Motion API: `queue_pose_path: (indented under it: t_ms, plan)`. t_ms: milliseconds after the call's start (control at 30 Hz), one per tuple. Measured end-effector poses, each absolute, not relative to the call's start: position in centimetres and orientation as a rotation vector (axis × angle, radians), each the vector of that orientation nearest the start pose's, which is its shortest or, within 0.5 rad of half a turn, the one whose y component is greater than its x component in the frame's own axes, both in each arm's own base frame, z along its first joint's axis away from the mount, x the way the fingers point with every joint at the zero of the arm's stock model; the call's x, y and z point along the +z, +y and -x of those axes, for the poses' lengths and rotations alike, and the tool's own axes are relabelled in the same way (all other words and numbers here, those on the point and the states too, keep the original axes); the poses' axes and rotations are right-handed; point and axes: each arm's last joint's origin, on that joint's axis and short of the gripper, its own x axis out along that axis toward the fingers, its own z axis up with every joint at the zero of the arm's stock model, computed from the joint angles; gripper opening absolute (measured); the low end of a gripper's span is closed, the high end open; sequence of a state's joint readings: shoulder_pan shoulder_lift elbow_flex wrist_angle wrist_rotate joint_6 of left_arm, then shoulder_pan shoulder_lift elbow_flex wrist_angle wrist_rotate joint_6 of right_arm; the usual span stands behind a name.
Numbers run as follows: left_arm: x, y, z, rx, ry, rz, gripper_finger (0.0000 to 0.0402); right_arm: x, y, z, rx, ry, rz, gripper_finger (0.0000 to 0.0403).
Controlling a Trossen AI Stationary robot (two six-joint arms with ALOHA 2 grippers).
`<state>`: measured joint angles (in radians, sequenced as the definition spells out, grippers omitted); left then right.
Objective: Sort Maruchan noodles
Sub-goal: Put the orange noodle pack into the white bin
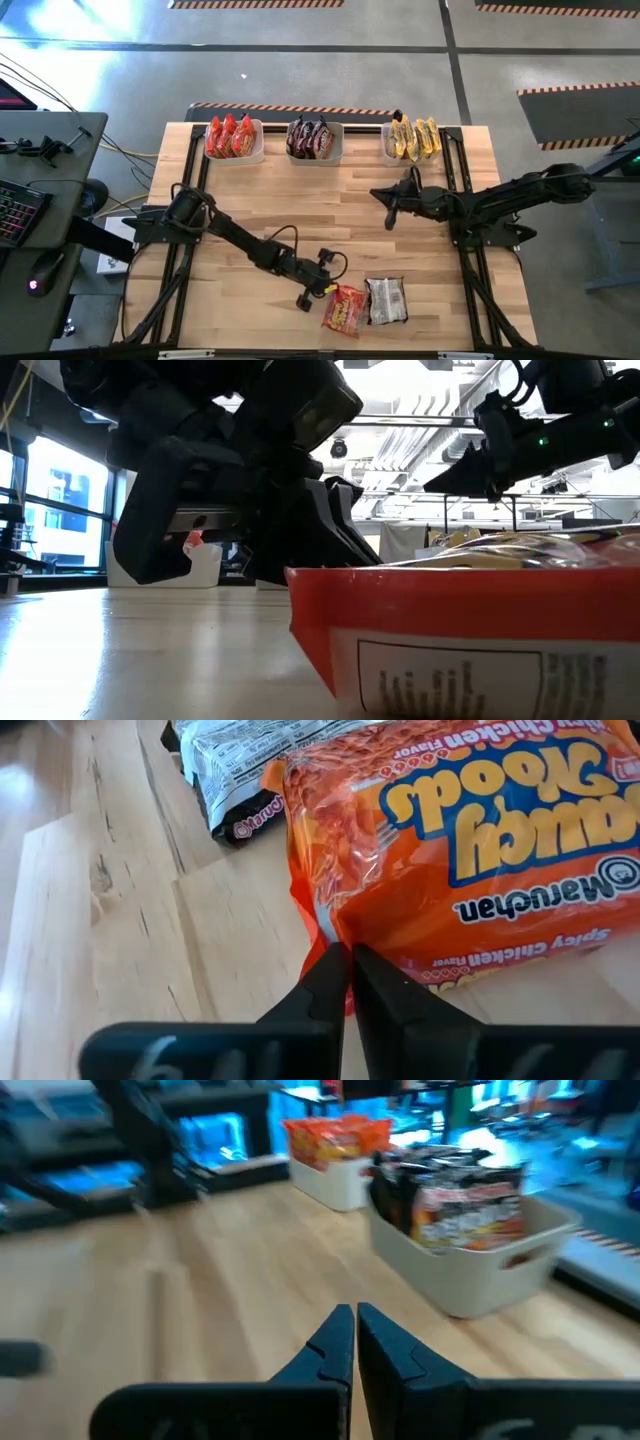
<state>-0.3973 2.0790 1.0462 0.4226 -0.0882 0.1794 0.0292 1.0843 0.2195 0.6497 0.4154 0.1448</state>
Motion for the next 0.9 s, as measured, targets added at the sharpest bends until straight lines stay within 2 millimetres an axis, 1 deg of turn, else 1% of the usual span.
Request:
queue_pose_path:
  t_ms: [100,267,333,400,467,533,667,767,833,900]
  plan:
    - [10.4,-15.4,-37.4,-0.354,0.562,-0.339,0.0003,17.1,-0.4,-19.5,-0.317,0.156,-0.169,0.0]
    - [12.4,-15.3,-37.2,-0.339,0.518,-0.381,0.0001,17.2,0.4,-19.6,-0.091,0.178,-0.225,0.0001]
    - [13.2,-15.2,-37.2,-0.339,0.498,-0.383,0.0001,17.1,0.9,-19.6,-0.031,0.196,-0.275,0.0006]
    - [13.9,-15.2,-37.0,-0.34,0.493,-0.39,0.0001,16.8,1.5,-19.5,0.006,0.231,-0.324,0.002]
    - [14.4,-15.2,-37.0,-0.34,0.48,-0.392,0.0,16.4,2.2,-19.4,0.046,0.284,-0.376,0.0047]
    - [14.7,-15.1,-36.9,-0.341,0.47,-0.397,0.0,16.1,3.1,-19.3,0.087,0.316,-0.428,0.0084]
    - [14.7,-15.2,-36.9,-0.341,0.474,-0.401,0.0,15.7,4.9,-19.4,0.145,0.367,-0.556,0.018]
    - [14.7,-15.2,-36.9,-0.338,0.472,-0.4,0.0,15.5,6.0,-20.0,0.155,0.42,-0.646,0.0247]
    - [14.7,-15.1,-37.0,-0.322,0.474,-0.406,0.0,15.1,6.6,-20.6,0.157,0.463,-0.677,0.0276]
    - [14.8,-15.2,-37.0,-0.318,0.471,-0.409,0.0,14.6,7.3,-21.4,0.165,0.51,-0.685,0.029]
